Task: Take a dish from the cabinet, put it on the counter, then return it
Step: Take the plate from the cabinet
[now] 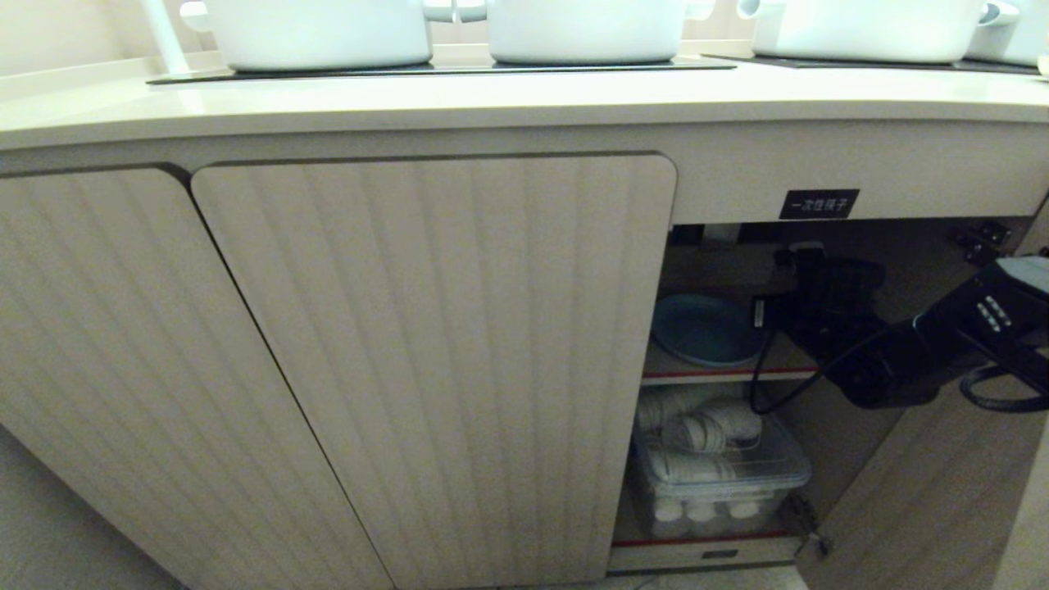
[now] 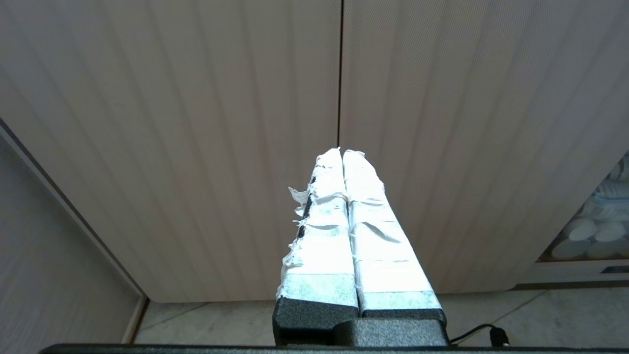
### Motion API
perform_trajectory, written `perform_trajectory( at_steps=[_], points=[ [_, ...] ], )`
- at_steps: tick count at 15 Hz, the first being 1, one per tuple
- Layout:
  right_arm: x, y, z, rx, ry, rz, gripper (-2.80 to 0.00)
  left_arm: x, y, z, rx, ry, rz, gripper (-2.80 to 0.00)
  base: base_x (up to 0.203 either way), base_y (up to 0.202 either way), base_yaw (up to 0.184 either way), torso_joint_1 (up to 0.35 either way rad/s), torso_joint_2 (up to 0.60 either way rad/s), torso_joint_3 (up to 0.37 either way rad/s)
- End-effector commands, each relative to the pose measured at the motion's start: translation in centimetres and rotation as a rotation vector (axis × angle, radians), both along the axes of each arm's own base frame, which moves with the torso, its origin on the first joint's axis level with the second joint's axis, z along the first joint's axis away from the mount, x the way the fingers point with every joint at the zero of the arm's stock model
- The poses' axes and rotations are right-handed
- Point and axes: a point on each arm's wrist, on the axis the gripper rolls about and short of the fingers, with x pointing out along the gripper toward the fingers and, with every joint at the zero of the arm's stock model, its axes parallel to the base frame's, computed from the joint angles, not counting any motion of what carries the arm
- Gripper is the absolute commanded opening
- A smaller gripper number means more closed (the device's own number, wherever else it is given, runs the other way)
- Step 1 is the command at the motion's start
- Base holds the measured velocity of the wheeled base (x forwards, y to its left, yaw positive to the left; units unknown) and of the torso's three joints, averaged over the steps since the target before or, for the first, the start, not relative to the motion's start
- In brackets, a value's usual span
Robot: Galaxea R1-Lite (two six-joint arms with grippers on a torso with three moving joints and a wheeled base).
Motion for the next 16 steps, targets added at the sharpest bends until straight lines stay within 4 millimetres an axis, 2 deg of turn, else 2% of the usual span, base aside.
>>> perform_trajectory(
  at_steps=[1, 16],
  points=[
    [0.1, -0.2, -0.3, 0.0, 0.009, -0.007, -2.8, 0.0, 0.0, 0.0, 0.0, 0.0, 0.0, -2.8, 0.0, 0.0, 0.0, 0.0, 0.0, 0.0],
    [-0.3, -1.5, -1.1, -0.004, 0.037, -0.035, -2.8, 0.0, 0.0, 0.0, 0.0, 0.0, 0.0, -2.8, 0.0, 0.0, 0.0, 0.0, 0.0, 0.0]
  ],
)
